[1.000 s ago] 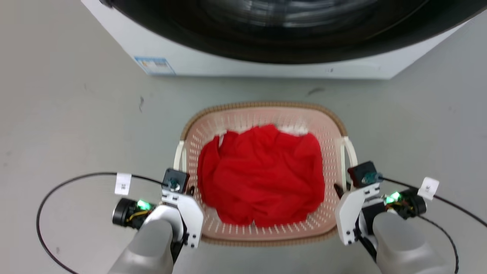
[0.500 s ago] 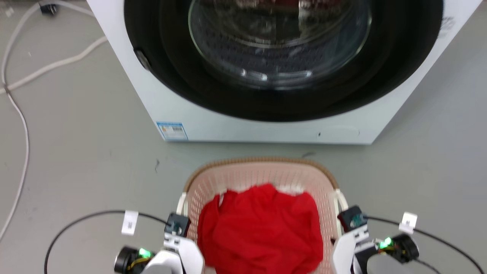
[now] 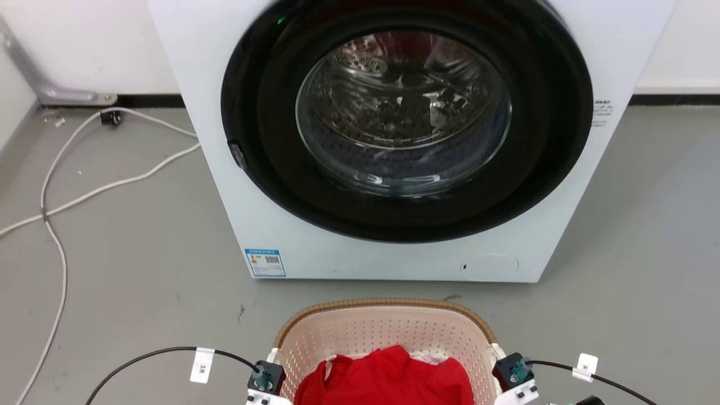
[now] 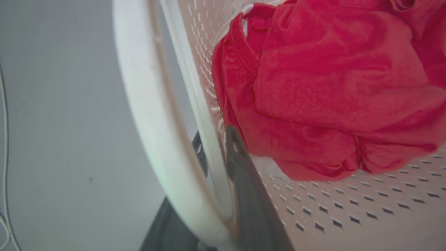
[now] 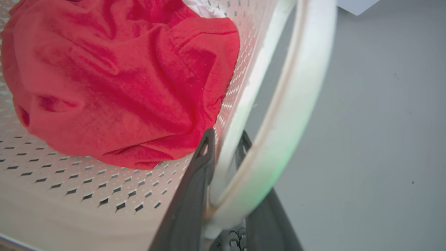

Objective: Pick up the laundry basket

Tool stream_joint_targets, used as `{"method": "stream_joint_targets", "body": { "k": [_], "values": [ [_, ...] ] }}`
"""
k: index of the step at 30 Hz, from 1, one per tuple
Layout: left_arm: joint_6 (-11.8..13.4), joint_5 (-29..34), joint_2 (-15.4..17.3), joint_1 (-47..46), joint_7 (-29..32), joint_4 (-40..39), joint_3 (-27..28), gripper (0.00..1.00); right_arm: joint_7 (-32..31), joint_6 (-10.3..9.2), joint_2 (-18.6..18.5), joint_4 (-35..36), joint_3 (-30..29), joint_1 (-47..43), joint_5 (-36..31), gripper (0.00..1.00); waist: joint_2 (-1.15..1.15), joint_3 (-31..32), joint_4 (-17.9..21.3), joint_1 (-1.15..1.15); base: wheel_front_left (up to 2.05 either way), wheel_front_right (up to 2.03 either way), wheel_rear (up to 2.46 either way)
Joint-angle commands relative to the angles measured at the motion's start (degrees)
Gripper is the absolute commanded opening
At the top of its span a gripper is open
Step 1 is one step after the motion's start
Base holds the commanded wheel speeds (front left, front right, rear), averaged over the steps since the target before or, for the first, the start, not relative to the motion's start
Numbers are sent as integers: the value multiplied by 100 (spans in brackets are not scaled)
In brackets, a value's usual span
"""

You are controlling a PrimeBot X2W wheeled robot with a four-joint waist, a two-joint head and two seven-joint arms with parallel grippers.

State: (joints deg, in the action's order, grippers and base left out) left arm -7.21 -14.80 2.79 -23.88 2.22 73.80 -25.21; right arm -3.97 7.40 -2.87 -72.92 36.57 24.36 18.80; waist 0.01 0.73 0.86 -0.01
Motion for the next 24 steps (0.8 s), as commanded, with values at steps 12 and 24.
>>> {"method": "stream_joint_targets", "body": {
  "k": [12,24],
  "values": [
    [-34,-543,73,89,120,-123,-517,0,-287,17,-295,306,814,-168,740,0,-1,273,54,1,0,0,0],
    [-34,-882,160,94,49,-111,-813,0,-217,17,-446,327,1326,-78,1223,0,-1,312,68,1,0,0,0]
  ]
}}
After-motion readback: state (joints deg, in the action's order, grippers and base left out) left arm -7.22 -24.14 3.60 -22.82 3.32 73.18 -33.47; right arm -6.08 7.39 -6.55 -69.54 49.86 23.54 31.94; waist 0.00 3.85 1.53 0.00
